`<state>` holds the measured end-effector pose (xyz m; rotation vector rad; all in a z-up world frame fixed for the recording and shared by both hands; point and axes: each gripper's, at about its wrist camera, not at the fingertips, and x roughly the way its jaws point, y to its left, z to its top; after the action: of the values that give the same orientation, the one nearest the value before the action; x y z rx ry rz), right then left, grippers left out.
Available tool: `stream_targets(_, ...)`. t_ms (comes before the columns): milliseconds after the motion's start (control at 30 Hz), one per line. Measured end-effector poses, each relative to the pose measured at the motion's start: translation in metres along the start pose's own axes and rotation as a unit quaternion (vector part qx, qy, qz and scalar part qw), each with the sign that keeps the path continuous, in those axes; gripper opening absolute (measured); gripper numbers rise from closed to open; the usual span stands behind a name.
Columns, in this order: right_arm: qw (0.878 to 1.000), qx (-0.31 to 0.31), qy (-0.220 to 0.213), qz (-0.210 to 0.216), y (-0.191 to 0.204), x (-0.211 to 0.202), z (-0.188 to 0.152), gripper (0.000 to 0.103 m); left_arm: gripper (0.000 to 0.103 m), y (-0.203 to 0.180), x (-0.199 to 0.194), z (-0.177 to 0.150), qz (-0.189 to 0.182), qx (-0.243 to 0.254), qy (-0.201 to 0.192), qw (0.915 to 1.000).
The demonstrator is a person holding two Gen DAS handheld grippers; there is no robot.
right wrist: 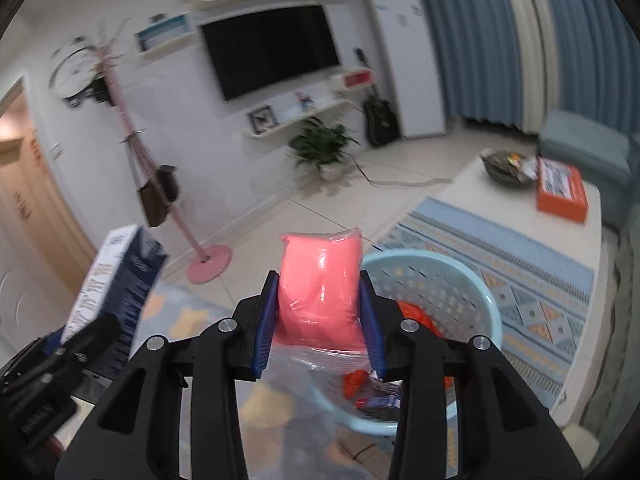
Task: Collect trash
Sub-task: 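Carry the white box and pink packet over the basket and open both grippers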
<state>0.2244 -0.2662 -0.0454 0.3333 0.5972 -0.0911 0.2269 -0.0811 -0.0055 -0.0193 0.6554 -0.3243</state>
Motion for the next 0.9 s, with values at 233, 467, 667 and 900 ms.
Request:
stream_targets(233, 0.995, 0.033, 0.089, -0.032, -0.042, 0.068, -0.021, 0.035, 0.052, -0.025, 0.051, 0.003, -0.022, 0.004, 0.030, 0.9993)
stream_targets(467, 0.992, 0.033, 0.104, -0.057, -0.056, 0.090, -0.036, 0.035, 0.052, -0.039, 0.083, 0.003, -0.030, 0.013, 0.051, 0.9982)
stream_targets(667, 0.990, 0.042, 0.114, -0.074, -0.071, 0.098, -0.041, 0.036, 0.052, -0.055, 0.098, 0.003, -0.039, 0.025, 0.059, 0.9971)
stream_targets(900, 0.989, 0.055, 0.115, -0.074, -0.082, 0.098, -0.042, 0.039, 0.053, -0.065, 0.109, 0.006, -0.047, 0.037, 0.067, 0.9960)
